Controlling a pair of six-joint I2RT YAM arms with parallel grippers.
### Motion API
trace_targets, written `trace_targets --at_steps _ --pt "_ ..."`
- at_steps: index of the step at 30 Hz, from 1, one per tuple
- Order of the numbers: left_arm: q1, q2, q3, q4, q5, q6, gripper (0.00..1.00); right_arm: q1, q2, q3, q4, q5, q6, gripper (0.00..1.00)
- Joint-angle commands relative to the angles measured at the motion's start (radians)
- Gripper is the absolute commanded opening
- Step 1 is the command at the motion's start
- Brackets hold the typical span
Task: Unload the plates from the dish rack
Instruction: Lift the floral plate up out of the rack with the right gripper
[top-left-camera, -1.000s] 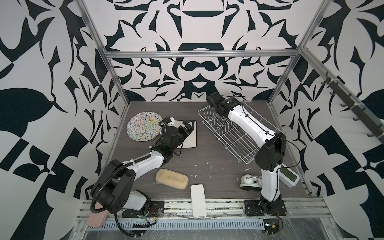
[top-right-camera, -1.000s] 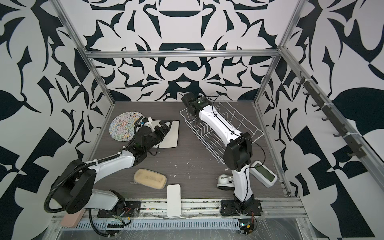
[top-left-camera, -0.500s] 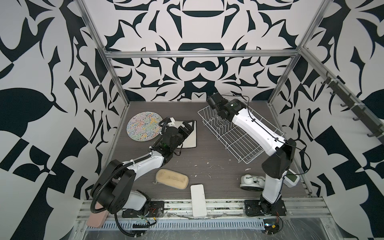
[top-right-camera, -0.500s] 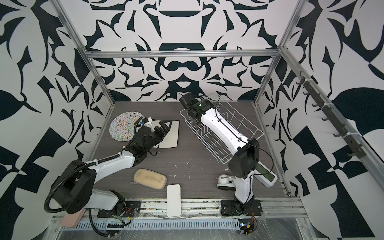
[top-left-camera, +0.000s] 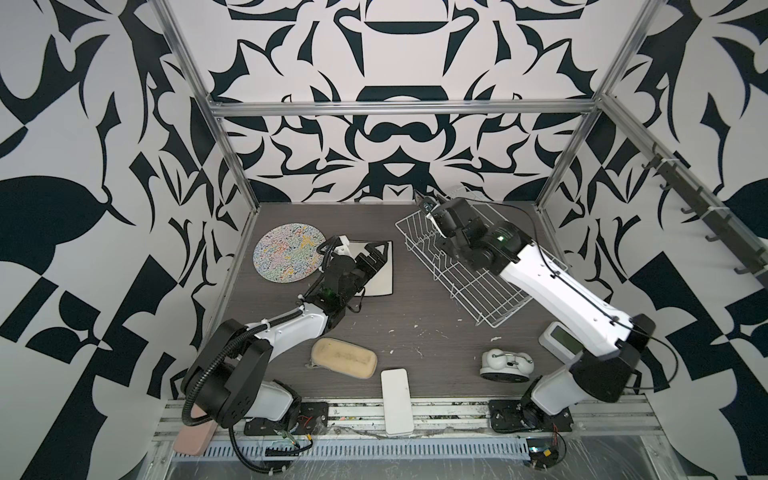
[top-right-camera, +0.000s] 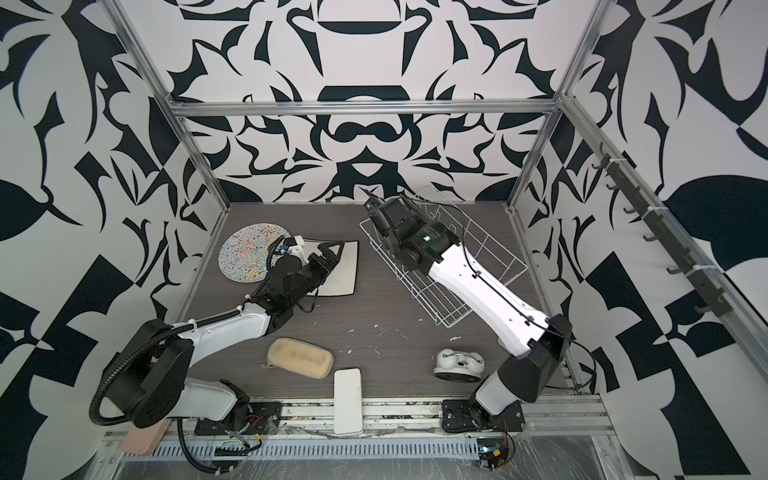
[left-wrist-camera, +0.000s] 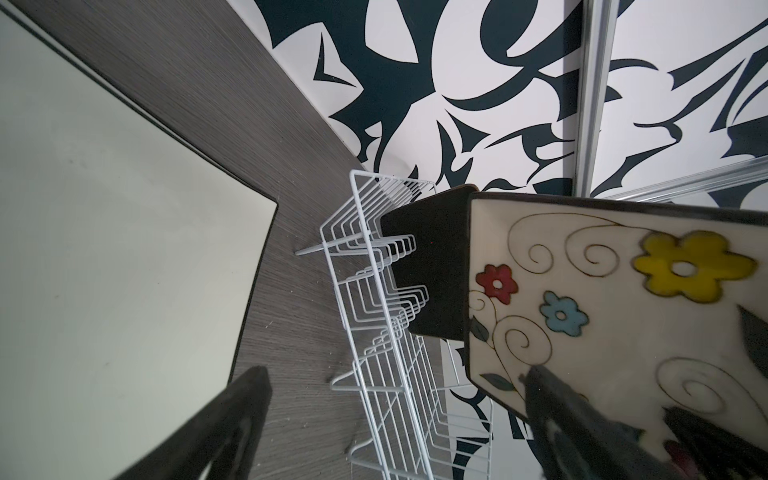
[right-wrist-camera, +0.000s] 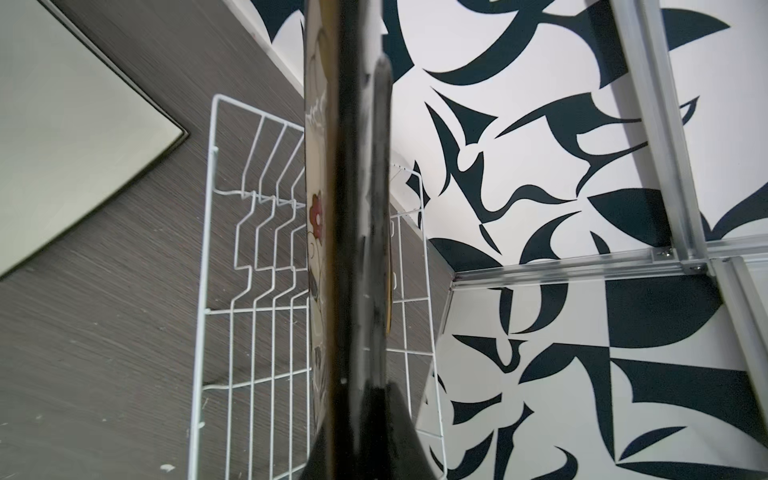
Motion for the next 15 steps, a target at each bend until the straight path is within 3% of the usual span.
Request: trace_targets --at_steps 1,8,15 --pt "0.004 -0.001 -0.009 0.037 -0.012 0.016 0.99 0.003 -0.163 -0.032 0.291 -0.036 0.130 0.00" --pt "0.004 -0.001 -0.029 0.073 -0.013 0.011 0.99 0.003 -0.293 -0.228 0.496 -0.201 0.316 0.00" --pt "0.004 -0.033 -0.055 0.088 -0.033 0.000 0.99 0.003 -0.382 -0.447 0.793 -0.257 0.506 0.00"
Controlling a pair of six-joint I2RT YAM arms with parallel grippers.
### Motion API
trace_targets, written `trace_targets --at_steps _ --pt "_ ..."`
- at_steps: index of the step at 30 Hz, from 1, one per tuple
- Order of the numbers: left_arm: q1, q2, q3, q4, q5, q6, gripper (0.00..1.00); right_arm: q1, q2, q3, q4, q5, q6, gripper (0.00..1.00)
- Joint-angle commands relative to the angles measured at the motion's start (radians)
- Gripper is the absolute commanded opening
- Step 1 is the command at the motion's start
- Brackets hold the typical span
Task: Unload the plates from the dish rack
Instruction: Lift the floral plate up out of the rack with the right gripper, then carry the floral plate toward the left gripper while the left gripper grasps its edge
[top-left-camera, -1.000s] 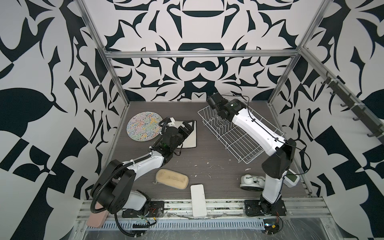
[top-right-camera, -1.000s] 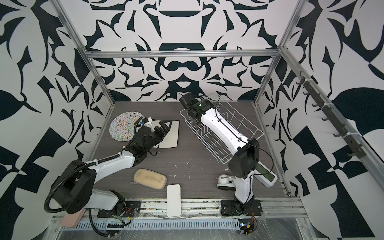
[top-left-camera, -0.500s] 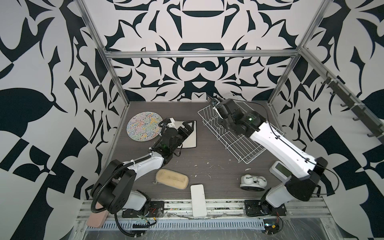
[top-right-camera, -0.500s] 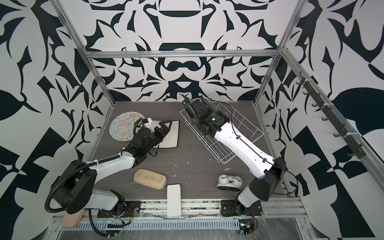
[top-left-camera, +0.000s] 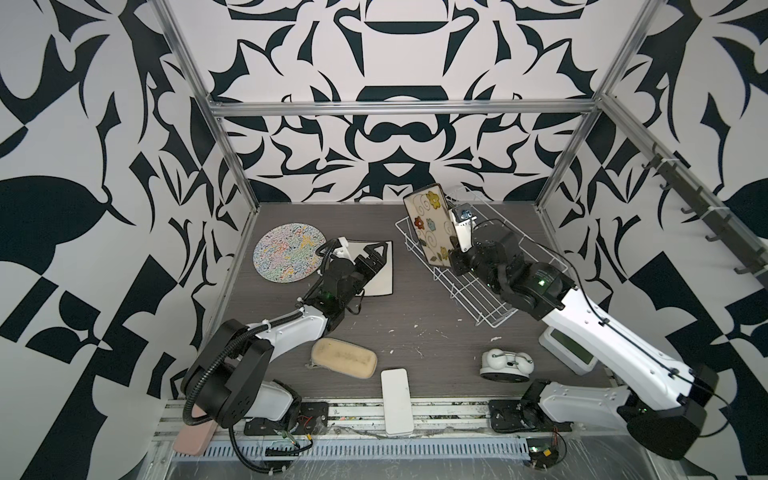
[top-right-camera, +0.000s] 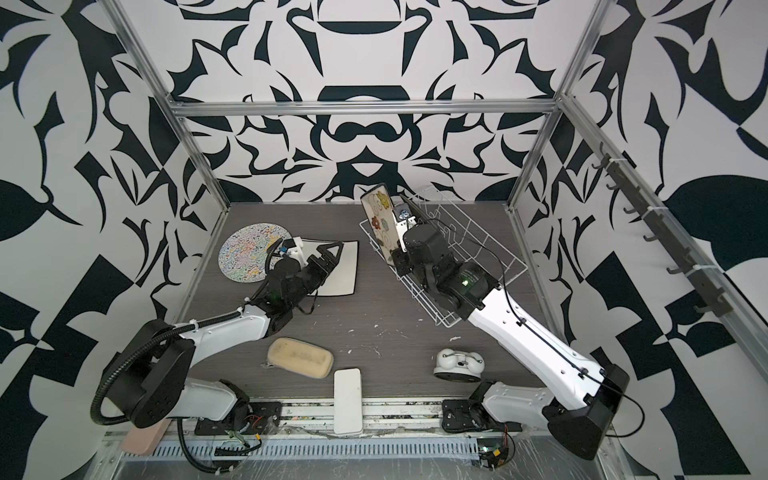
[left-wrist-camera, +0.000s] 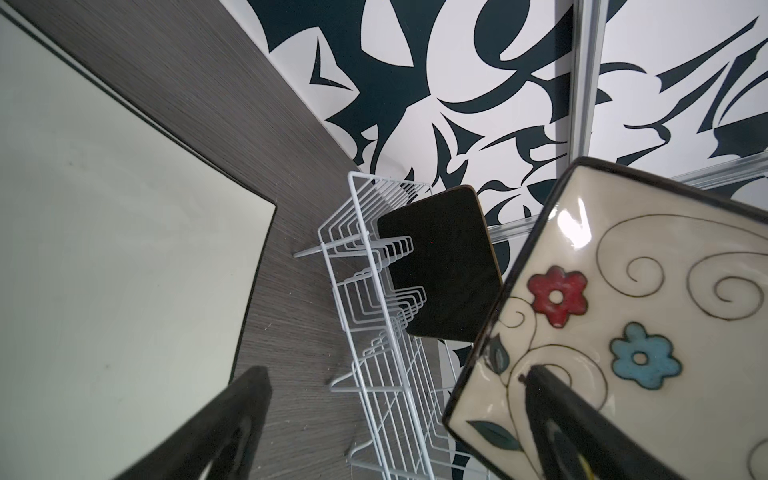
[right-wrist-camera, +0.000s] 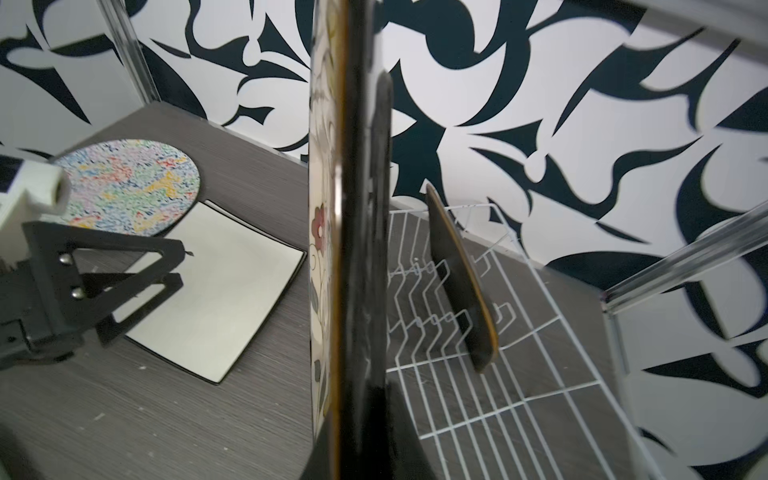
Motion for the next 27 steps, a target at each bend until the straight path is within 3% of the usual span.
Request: trace_targets --at_steps 1,13,20,27 --pt "0.004 -0.037 -0.023 0.038 -0.033 0.000 0.99 0.000 -0.077 -0.025 0.406 -0.016 0.173 0.00" --pt "0.005 -0.132 -0.080 0.007 -0.101 0.002 0.99 0.000 -0.124 -0.343 0.946 -0.083 0.410 0.00" --pt "0.004 -0.188 -0.090 0.007 -0.104 -0.005 0.99 0.000 -0.086 -0.398 1.109 -0.100 0.495 0.00" --pt "0.005 -0.183 -0.121 0.090 -0.101 -0.062 0.99 0.000 -0.040 -0.487 1.412 -0.124 0.557 0.00"
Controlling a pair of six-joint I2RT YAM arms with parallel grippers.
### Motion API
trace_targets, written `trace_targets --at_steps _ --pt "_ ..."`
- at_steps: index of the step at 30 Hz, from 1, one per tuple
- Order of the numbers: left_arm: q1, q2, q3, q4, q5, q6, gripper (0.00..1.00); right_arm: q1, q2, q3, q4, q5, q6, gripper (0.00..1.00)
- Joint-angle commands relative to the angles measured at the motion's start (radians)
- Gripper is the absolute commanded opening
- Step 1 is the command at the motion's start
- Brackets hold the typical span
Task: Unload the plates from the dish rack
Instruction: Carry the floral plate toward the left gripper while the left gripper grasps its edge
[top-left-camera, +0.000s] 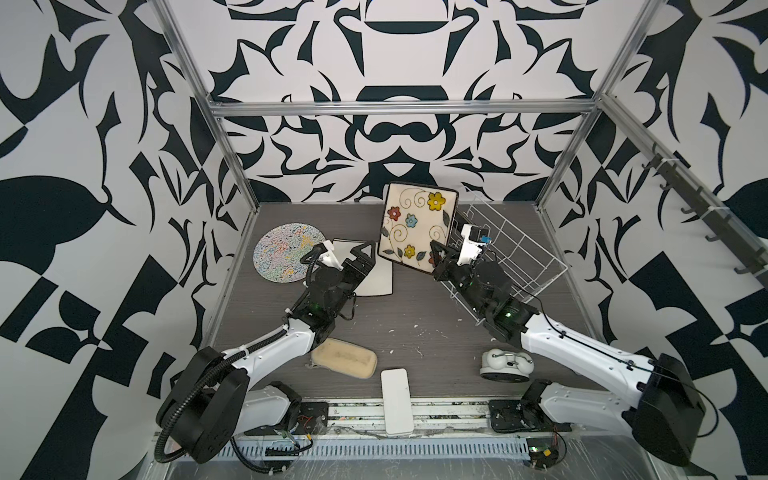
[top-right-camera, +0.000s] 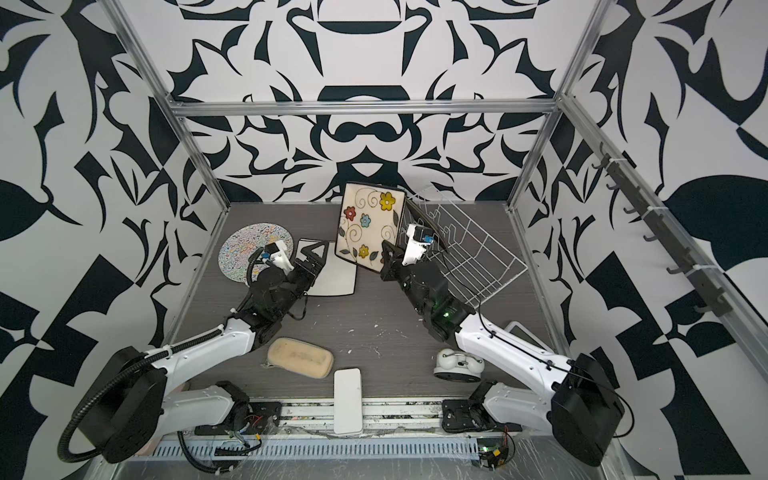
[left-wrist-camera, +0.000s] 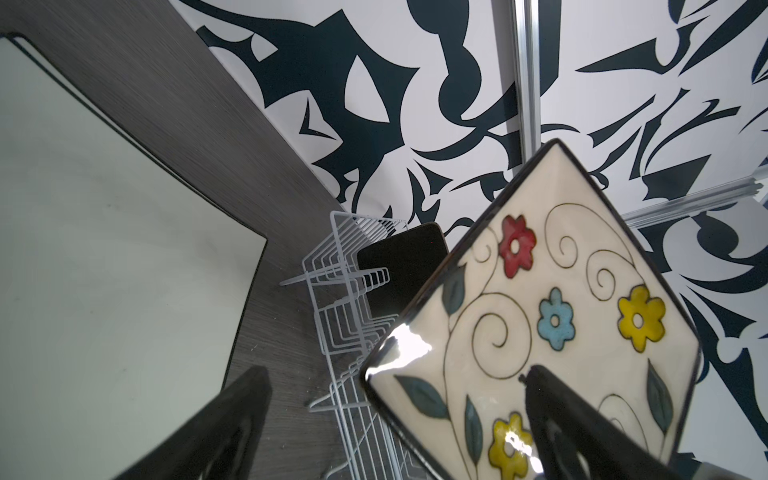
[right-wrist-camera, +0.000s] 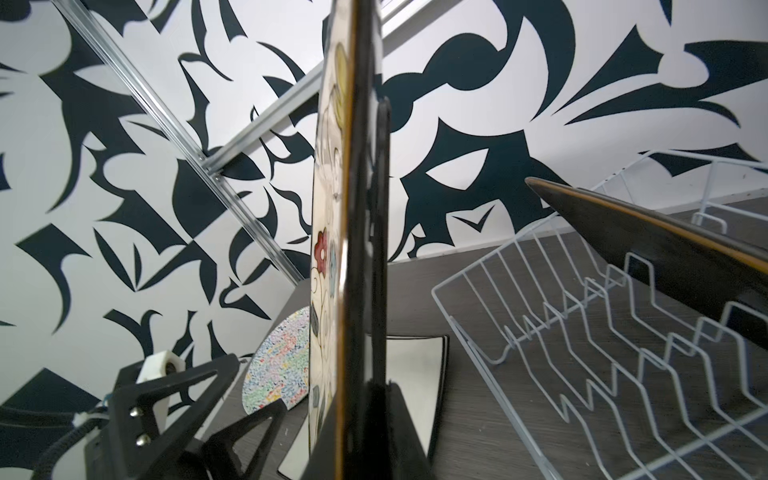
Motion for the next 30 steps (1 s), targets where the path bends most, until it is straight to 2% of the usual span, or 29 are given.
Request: trace_targets --at_steps 1,7,12,18,23,30 --pt "0.004 -0.003 -0.029 0.087 -0.012 -0.039 0.99 0.000 -0.017 0.024 0.461 -0.020 0.074 0.00" --pt "0.004 0.013 -0.032 0.138 0.001 -0.061 0.99 0.000 0.031 -0.003 0.579 -0.011 0.182 0.00" --pt "0.005 0.027 -0.050 0.212 0.003 -0.084 0.99 0.001 0.089 0.009 0.663 -0.051 0.267 0.00" --pt "0.004 0.086 -0.071 0.333 0.008 -0.094 0.99 0.034 0.110 0.023 0.634 -0.042 0.287 0.00" --pt "0.005 0.158 -0.069 0.459 0.031 -0.114 0.99 0.057 0.164 0.022 0.744 -0.009 0.279 0.00" --pt "0.004 0.288 -0.051 0.668 0.081 -0.166 0.91 0.058 0.260 0.037 0.869 0.006 0.331 0.00"
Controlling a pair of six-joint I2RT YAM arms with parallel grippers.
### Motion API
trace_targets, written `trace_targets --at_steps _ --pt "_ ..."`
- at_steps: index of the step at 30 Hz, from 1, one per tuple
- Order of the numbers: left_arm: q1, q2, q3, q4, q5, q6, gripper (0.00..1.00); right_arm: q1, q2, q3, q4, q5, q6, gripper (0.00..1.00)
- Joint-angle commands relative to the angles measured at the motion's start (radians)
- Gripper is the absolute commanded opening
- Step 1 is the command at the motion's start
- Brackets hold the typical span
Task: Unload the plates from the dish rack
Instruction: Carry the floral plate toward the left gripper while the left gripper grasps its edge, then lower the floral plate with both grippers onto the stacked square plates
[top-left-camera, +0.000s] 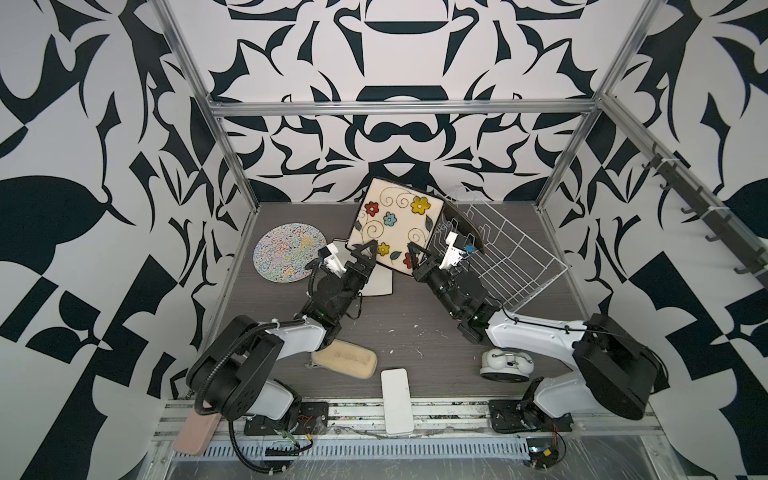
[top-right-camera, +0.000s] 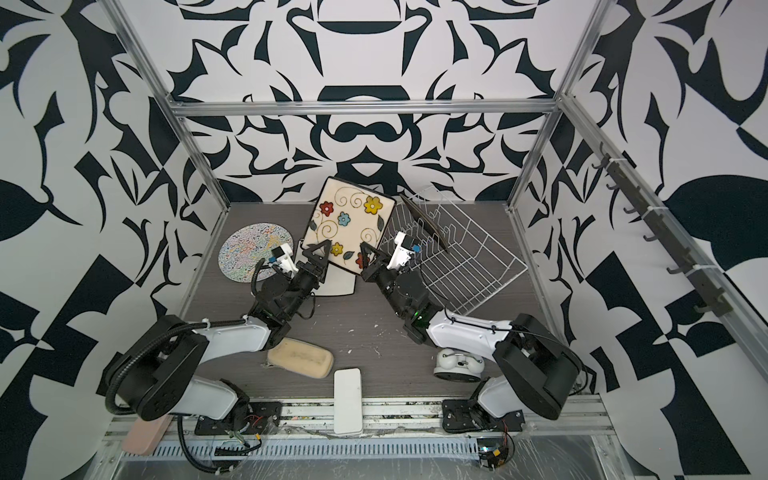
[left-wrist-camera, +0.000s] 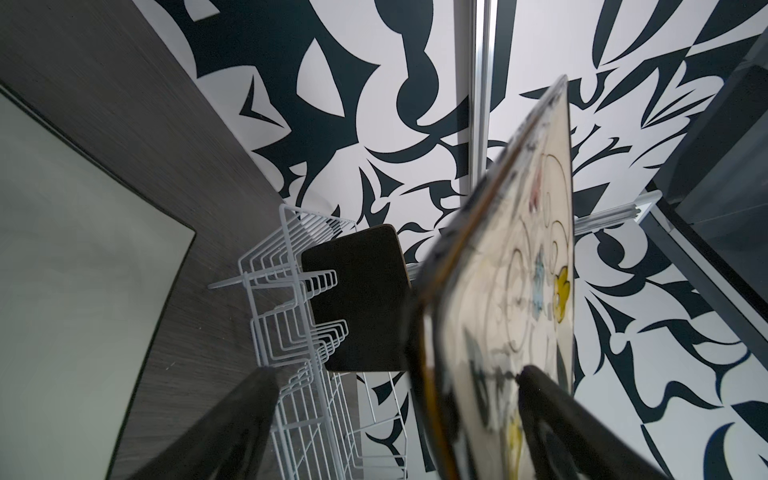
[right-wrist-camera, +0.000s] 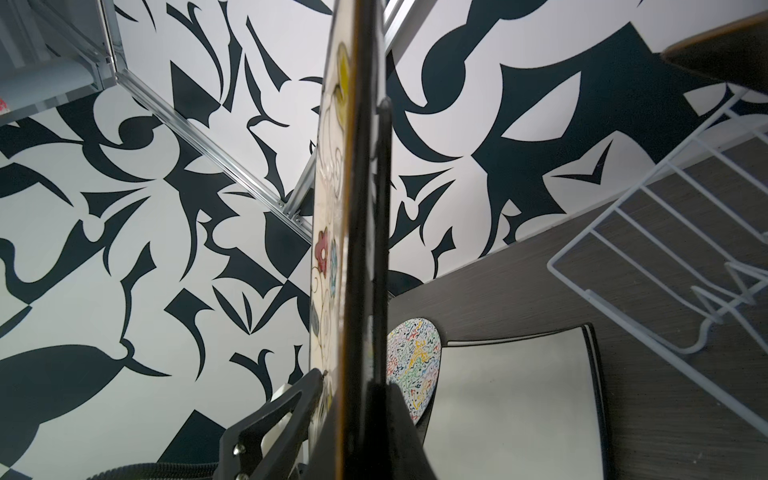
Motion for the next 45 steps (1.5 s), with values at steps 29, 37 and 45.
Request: trace_targets --at_steps 29,37,45 --pt "0.004 0.052 0.017 0.191 0.064 -0.059 0.51 -0.001 0.023 0.109 0.349 -0.009 0.135 0.00" --pt "0.004 0.051 0.017 0.191 0.068 -0.058 0.46 0.000 0.018 0.115 0.311 -0.034 0.134 0.00" --pt "0.004 0.055 0.021 0.191 0.071 -0.065 0.40 -0.001 0.024 0.122 0.302 -0.048 0.132 0.00"
